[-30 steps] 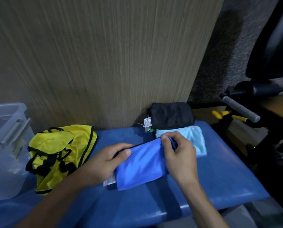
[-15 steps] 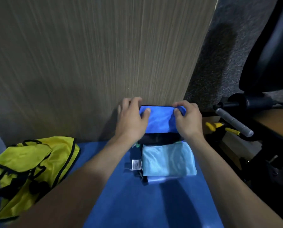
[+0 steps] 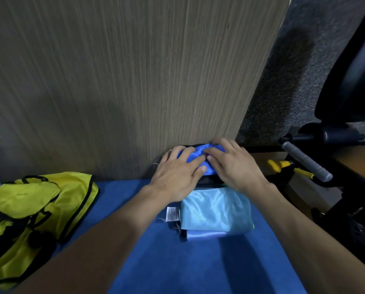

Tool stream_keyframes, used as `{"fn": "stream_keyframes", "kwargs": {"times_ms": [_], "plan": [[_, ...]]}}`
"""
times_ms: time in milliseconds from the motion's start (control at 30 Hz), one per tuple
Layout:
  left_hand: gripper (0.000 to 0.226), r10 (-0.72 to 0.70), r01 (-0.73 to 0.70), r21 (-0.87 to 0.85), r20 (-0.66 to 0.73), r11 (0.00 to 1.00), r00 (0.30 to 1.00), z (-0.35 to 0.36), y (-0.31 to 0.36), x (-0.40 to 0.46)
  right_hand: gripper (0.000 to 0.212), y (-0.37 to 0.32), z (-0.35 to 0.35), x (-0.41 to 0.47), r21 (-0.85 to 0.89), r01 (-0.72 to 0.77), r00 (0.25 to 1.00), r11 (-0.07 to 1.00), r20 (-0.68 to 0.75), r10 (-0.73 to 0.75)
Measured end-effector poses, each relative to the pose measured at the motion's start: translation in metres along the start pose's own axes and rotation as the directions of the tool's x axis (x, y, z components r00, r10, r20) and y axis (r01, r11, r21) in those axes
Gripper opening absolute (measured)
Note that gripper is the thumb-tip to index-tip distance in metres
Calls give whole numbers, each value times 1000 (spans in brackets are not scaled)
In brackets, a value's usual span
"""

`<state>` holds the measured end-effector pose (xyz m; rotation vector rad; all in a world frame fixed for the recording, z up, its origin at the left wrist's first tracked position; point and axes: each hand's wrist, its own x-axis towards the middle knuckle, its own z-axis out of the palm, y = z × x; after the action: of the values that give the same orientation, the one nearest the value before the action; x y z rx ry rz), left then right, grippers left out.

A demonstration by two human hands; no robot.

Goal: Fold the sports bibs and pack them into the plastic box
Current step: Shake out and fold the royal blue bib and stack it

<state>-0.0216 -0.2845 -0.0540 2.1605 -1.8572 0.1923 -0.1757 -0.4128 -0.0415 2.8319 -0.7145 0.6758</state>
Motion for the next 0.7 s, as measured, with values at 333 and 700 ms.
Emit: {"fn": "stream_keyframes", "kwargs": {"times_ms": [333, 700], "plan": [[49, -88, 107, -263, 85, 959, 993, -1, -31, -10, 62, 10, -8, -16, 125, -130, 980, 984, 169, 108], [59, 152, -159, -80, -89, 984, 984, -17, -3, -47, 46, -5, -10, -11, 31, -187, 972, 982, 153, 180]]}}
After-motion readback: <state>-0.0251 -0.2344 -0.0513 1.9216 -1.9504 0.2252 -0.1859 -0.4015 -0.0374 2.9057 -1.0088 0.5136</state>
